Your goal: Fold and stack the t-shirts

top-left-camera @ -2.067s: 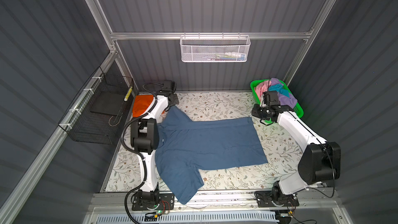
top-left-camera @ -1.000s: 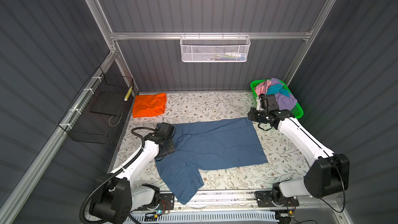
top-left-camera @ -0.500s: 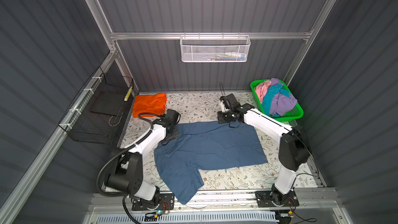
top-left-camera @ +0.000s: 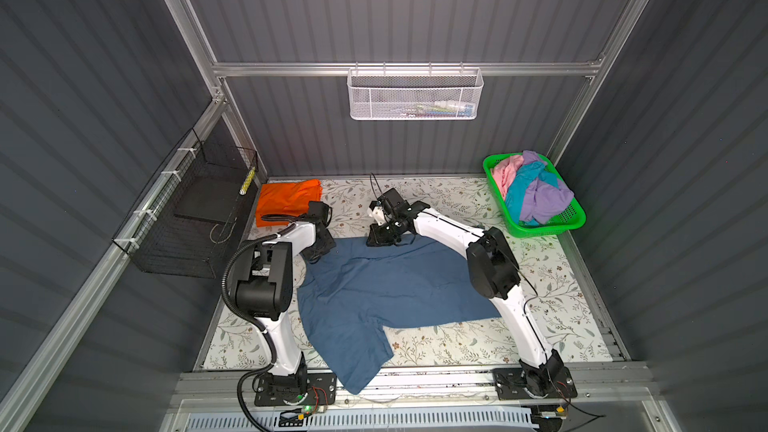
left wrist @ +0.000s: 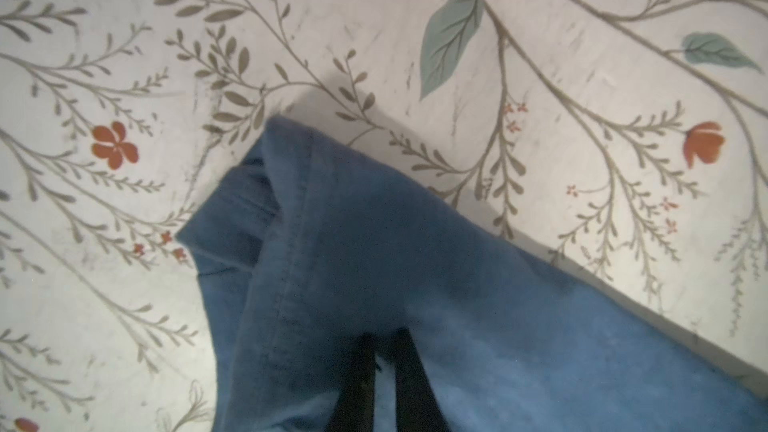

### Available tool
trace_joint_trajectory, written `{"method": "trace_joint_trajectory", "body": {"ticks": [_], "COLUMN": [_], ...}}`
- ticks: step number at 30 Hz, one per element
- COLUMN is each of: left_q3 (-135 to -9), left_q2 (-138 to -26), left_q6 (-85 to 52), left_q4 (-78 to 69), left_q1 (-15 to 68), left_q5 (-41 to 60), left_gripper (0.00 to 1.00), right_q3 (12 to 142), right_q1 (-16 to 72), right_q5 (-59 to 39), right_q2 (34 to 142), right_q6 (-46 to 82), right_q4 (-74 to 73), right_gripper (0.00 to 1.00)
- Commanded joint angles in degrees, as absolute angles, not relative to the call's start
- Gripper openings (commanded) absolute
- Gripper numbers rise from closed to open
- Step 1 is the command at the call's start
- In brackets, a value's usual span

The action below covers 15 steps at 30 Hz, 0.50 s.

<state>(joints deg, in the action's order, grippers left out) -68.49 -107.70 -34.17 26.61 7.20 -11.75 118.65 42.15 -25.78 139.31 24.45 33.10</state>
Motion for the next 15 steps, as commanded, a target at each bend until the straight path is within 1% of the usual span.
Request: {"method": "trace_joint_trajectory", "body": {"ticks": [1,4,7,12,15], "left_q3": [-69.02,-68.65,-68.26,-67.65,-67.30], "left_q2": [-110.02,-110.35,-110.65,-111.66,-111.81], "left_q6": [-34.89,-34.68,-34.45,-34.28,-34.17], "left_q4": [26.93,26.54,26.20,25.66,25.44], "left_q1": [6.18,5.89,5.76,5.37,5.06], "left_q5": [-11.09,-10.55,-10.51,-9.90,-9.89], "left_gripper": [0.12,0.12,0.12,0.12,0.12], "right_q3": [123.74,124.91,122.88,112.72,102.68], "right_q1": [44.23,45.32,45.77,46.49,46.49], "right_q5": [-30.55,-32.96,-37.30,-39.47,-38.17], "right_q2": [143.01,145.37,145.05,138.60,132.77], "right_q6": [25.81,26.39,26.93,21.87,18.39], "right_q4": [37.85,38.33,36.54,33.81,32.51], "right_gripper": [0.23,0.25,0.26,0.25,0.24]}}
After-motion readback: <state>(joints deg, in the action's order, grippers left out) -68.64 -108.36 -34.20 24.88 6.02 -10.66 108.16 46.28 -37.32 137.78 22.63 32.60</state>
